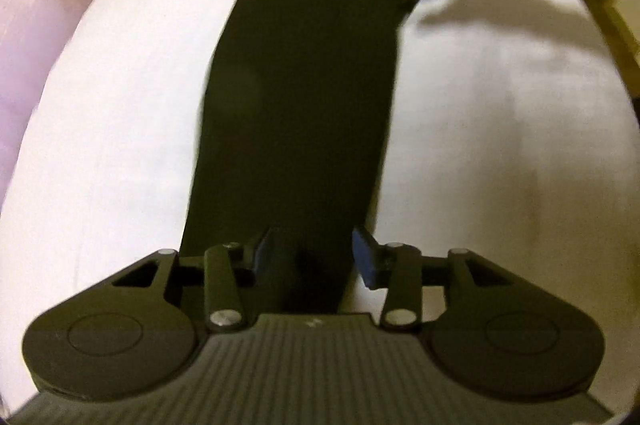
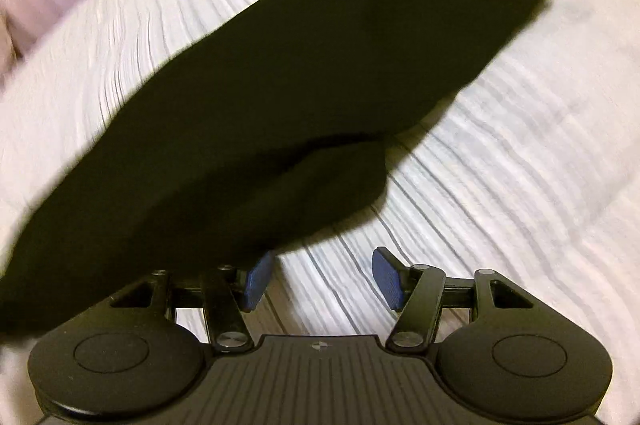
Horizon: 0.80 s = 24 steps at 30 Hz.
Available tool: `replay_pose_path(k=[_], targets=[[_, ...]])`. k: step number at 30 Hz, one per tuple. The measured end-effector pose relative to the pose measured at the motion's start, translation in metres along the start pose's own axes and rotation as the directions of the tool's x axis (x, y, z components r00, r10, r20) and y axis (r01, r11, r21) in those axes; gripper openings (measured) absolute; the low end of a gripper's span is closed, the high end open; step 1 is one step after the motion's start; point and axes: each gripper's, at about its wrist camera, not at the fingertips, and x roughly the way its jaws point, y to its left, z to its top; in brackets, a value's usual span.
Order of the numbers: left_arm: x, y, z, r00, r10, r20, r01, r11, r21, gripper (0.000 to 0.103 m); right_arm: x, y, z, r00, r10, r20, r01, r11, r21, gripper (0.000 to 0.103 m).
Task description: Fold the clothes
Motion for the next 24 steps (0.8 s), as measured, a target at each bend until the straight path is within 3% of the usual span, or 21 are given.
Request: replay_pose_path(k=[3, 6, 7, 8, 9, 13, 17, 19, 20, 21, 24], targets=[[0.027, -0.019, 0.055, 0.996, -0.030, 0.084, 0.022, 0.995, 0.096, 0.042, 0.004, -0.024, 0.014, 0.994, 0.107, -0.006, -0.106, 0.989, 0.099, 0.059], [0.049, -0.035, 0.088, 0.992, -0.057, 0.109, 0.040, 0.988, 0.146, 0.046, 0.001, -0.044, 0.021, 0.984, 0.177, -0.010, -0.173, 0.972, 0.156, 0.058], [0.056, -0.039, 0.095, 0.992, -0.061, 0.109, 0.043, 0.986, 0.163, 0.046, -0.001, -0.051, 0.023, 0.979, 0.202, -0.009, -0.197, 0.964, 0.177, 0.047], [0.063, -0.043, 0.102, 0.992, -0.066, 0.110, 0.046, 0.983, 0.180, 0.046, -0.001, -0.059, 0.025, 0.972, 0.234, -0.010, -0.227, 0.952, 0.204, 0.015], [0.070, -0.047, 0.109, 0.991, -0.071, 0.110, 0.048, 0.979, 0.196, 0.046, -0.002, -0.067, 0.027, 0.962, 0.272, -0.013, -0.261, 0.936, 0.234, 0.007], [0.101, -0.058, 0.126, 0.995, -0.051, 0.090, 0.024, 0.960, 0.277, 0.046, -0.008, -0.087, 0.043, 0.930, 0.367, -0.018, -0.347, 0.892, 0.289, 0.001], [0.119, -0.071, 0.130, 0.998, -0.009, 0.070, -0.019, 0.920, 0.392, 0.047, -0.024, -0.098, 0.057, 0.900, 0.435, -0.002, -0.412, 0.855, 0.315, 0.000], [0.123, -0.070, 0.132, 0.998, 0.012, 0.062, -0.038, 0.903, 0.428, 0.041, -0.029, -0.104, 0.067, 0.897, 0.442, 0.018, -0.424, 0.848, 0.320, 0.000], [0.124, -0.070, 0.133, 0.998, 0.023, 0.059, -0.047, 0.894, 0.446, 0.030, -0.032, -0.107, 0.072, 0.897, 0.442, 0.029, -0.427, 0.846, 0.320, 0.000], [0.124, -0.065, 0.134, 0.998, 0.027, 0.052, -0.047, 0.901, 0.432, 0.016, -0.035, -0.109, 0.075, 0.899, 0.435, 0.036, -0.424, 0.851, 0.311, 0.000], [0.119, -0.045, 0.138, 0.999, 0.022, 0.046, -0.038, 0.930, 0.367, 0.003, -0.040, -0.106, 0.077, 0.926, 0.375, 0.039, -0.373, 0.898, 0.233, 0.001]])
